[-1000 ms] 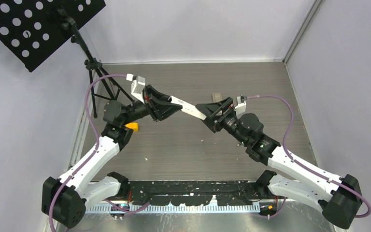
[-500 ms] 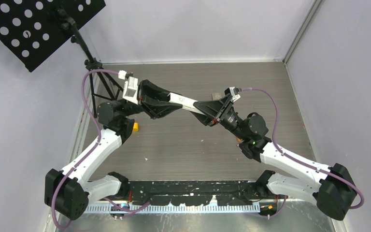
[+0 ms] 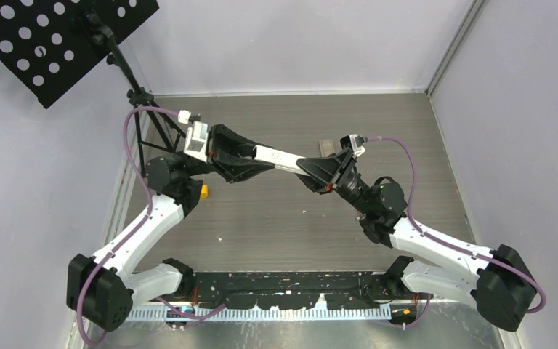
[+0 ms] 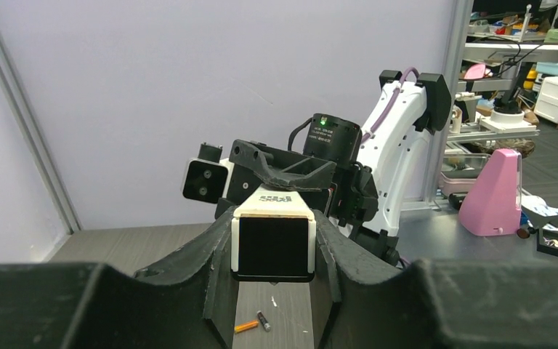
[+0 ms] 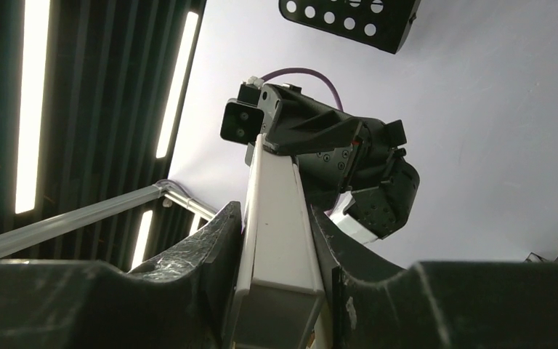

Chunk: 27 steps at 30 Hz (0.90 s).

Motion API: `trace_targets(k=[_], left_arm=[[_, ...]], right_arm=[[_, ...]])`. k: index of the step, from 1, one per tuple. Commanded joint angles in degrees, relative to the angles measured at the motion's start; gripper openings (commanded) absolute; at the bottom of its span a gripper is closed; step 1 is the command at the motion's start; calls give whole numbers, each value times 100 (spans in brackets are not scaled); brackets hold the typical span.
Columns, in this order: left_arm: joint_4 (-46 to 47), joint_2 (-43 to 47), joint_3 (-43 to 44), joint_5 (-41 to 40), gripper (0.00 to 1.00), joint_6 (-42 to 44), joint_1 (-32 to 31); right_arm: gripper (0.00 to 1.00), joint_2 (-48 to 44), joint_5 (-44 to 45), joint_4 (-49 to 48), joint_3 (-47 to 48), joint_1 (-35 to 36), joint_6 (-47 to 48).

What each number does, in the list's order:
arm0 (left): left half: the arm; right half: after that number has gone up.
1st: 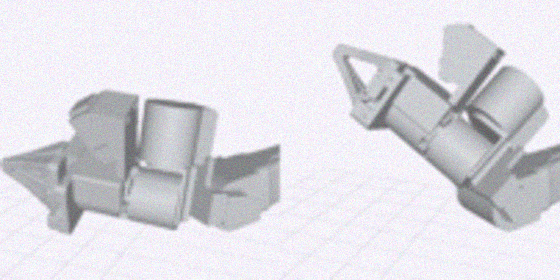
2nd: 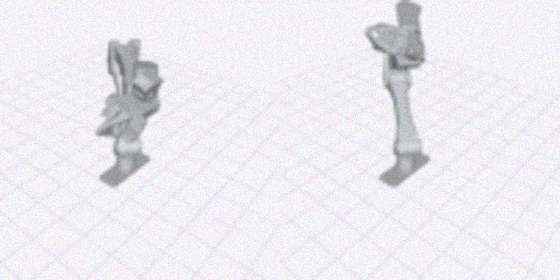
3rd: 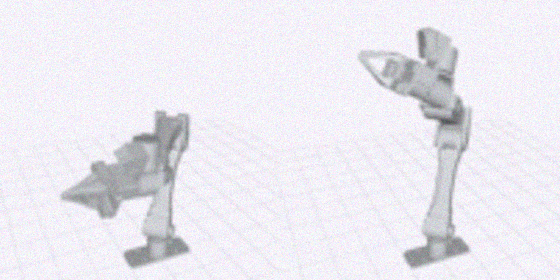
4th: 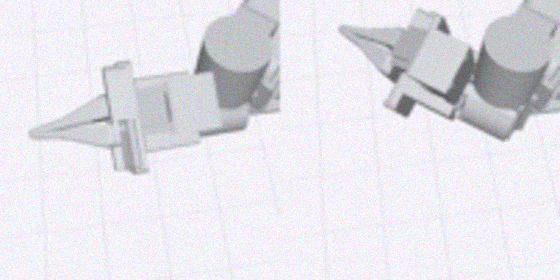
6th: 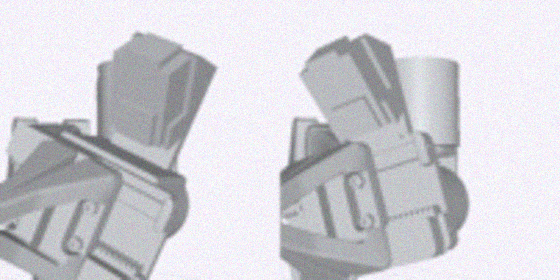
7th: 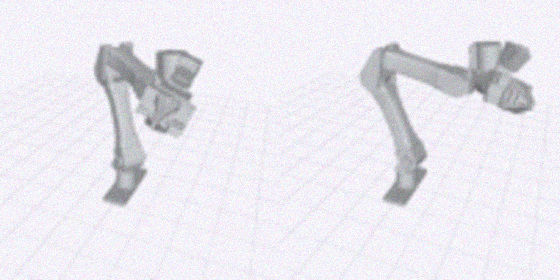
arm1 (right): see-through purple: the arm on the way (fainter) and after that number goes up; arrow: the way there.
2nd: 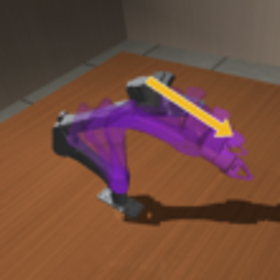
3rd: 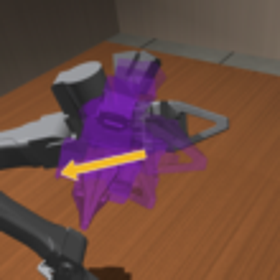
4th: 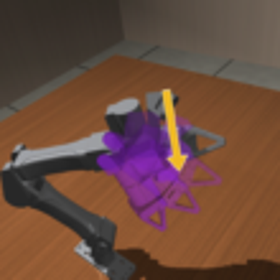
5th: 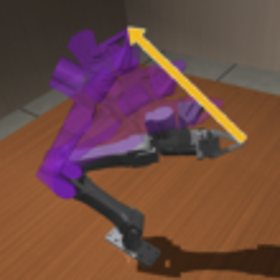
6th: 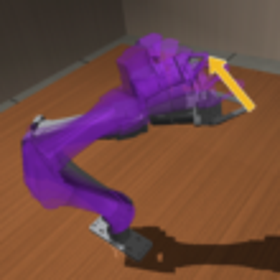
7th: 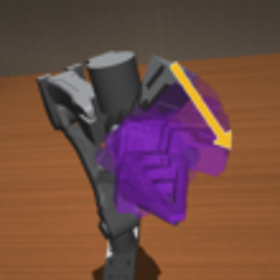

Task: Load the batteries into the remote control
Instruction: Remove the battery cover from the remote control.

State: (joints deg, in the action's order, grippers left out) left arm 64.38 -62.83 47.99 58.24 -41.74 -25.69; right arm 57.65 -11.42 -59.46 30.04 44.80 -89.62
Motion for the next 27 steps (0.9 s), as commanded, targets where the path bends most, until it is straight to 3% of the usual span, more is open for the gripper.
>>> trace_targets(k=[1, 4, 7, 13, 19, 27], left_arm=[[291, 287, 84, -314, 0, 82, 64], [-13, 361, 63, -299, 0, 291, 73], [-789, 525, 102, -237, 0, 865, 73], [-1970, 841, 153, -86, 0, 1572, 73], [-2310, 936, 161, -83, 0, 1798, 75], [-2450, 916, 154, -80, 0, 1896, 74]], right_arm=[[32, 47, 101, -238, -114, -41, 96], [77, -61, 214, 92, -179, -48, 252], [88, -355, 486, 781, -271, -54, 578], [86, -1124, 704, 2178, -140, -84, 1412], [69, -1511, 730, 3095, 164, -97, 1934], [49, -1468, 603, 3496, 397, -94, 2153]])
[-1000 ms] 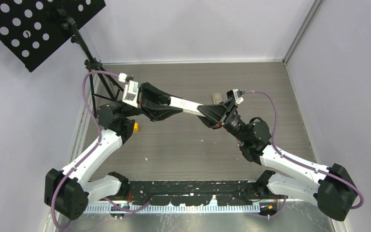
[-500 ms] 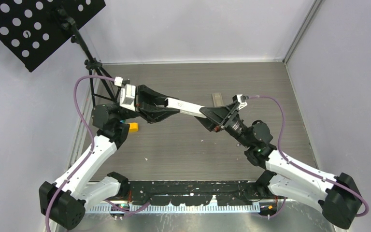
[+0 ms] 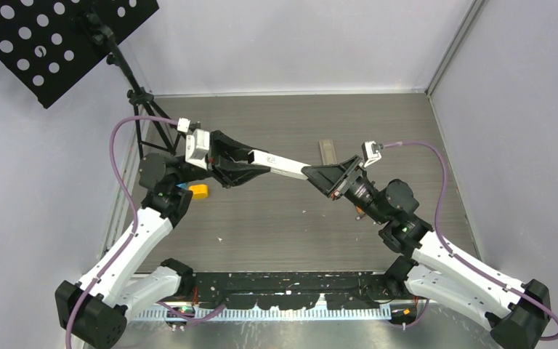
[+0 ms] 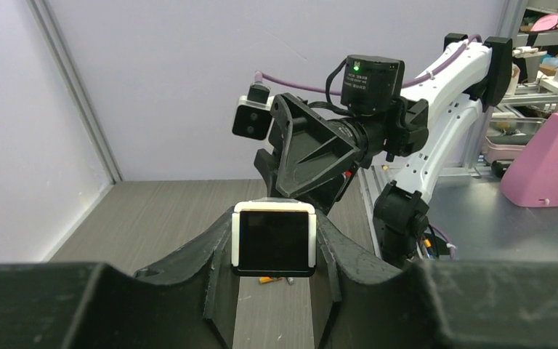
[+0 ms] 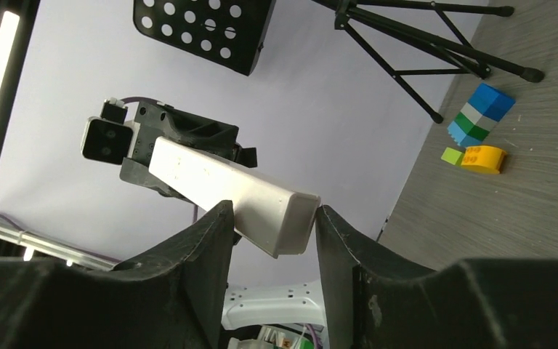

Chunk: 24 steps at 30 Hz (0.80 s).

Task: Load the batteries into the remote control
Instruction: Remove the battery cover from the remote control.

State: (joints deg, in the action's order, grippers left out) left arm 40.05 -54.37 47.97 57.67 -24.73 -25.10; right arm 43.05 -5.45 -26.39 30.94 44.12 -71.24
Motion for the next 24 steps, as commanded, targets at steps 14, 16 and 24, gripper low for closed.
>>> trace_targets(k=[14, 16, 24], left_arm=[[-1932, 406, 379, -164, 0, 1461, 20], [-2387, 485, 454, -243, 0, 1795, 16], [-2585, 528, 412, -276, 0, 1914, 21]], right_arm=[[28, -122, 73, 1038, 670, -26, 929], [26, -193, 115, 1313, 794, -26, 1130], [0, -134, 4, 1525, 1045, -26, 1252]])
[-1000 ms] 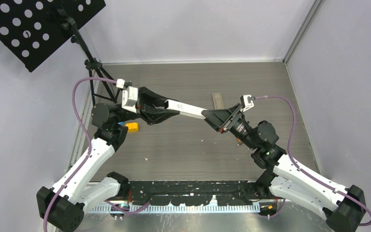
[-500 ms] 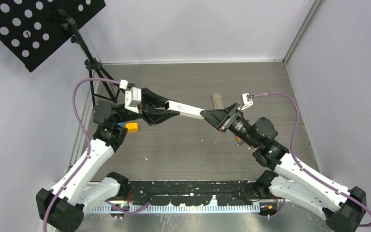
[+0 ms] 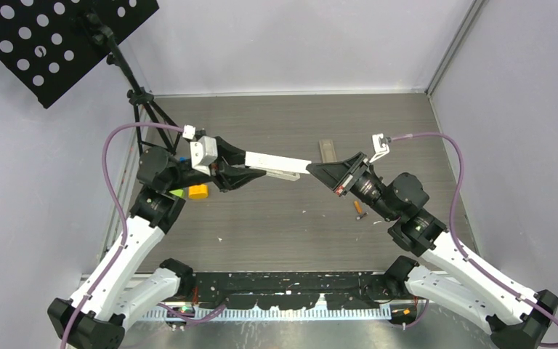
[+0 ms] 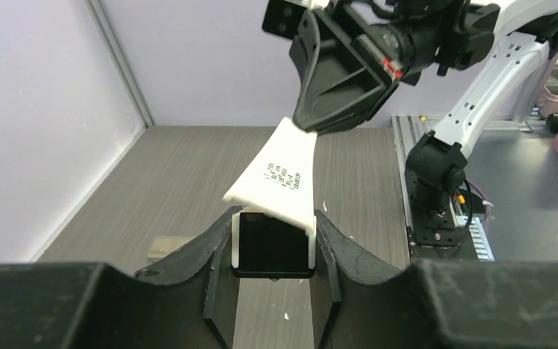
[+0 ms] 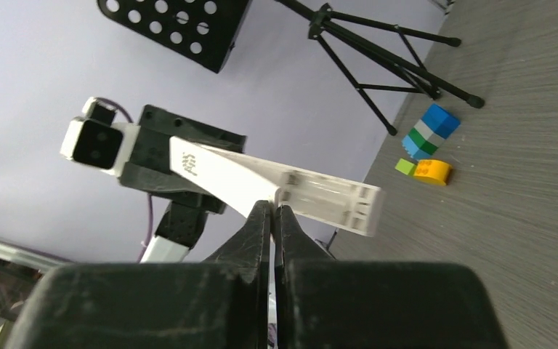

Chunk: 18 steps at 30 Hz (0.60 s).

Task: Load the batteries into the remote control
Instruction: Remove the battery cover from the remote control, then place the battery cover at the center of the board.

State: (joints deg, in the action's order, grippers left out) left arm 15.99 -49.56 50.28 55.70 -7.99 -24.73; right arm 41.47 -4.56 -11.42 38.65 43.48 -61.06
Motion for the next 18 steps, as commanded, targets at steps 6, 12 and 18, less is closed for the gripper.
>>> trace_targets(k=[6, 12, 18], left_arm=[[-729, 103, 21, -428, 0, 521, -15], [-2003, 553, -398, -1597, 0, -30, -23], [-2320, 1503, -1166, -1691, 0, -647, -23]], right_arm=[[0, -83, 374, 341, 266, 37, 283], [0, -283, 1612, 1309, 219, 37, 174], [0, 186, 2401, 1916, 34, 37, -96]])
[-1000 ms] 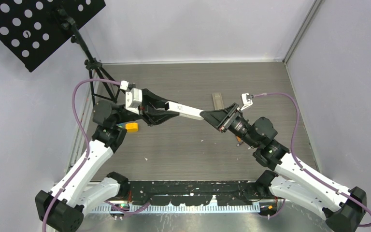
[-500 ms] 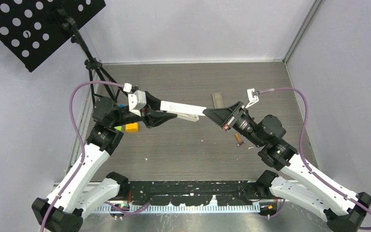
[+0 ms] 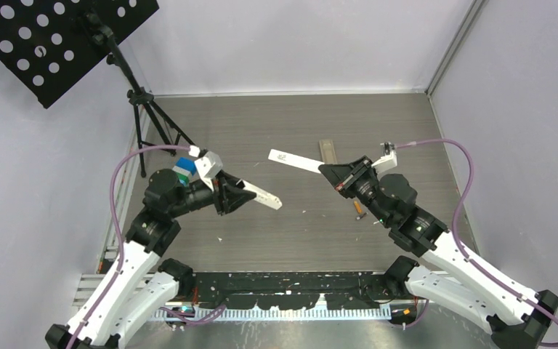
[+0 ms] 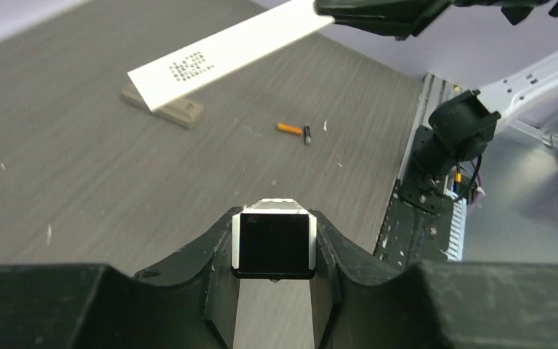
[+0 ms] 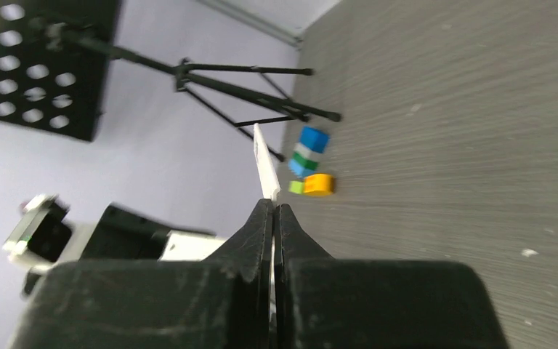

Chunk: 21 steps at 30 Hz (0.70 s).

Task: Load the batteries into the remote control
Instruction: Place the battery cover at the center of the board.

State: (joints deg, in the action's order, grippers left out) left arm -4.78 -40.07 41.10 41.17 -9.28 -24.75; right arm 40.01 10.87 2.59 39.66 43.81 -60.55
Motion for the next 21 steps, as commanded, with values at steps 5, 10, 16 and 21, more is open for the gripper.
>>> trace_targets(k=[5, 10, 16, 21], left_arm=[[-163, 1039, -300, -176, 0, -677, -21], [-71, 1037, -285, 20, 0, -769, -21], [97, 872, -299, 88, 0, -857, -21], [232, 769, -265, 189, 0, -1013, -21]], right_arm=[[0, 1320, 1017, 323, -480, 4, -535], [0, 2265, 1028, -172, -799, 5, -618], [4, 2934, 970, -48, -688, 3, -416], [61, 3062, 950, 264, -572, 5, -203]])
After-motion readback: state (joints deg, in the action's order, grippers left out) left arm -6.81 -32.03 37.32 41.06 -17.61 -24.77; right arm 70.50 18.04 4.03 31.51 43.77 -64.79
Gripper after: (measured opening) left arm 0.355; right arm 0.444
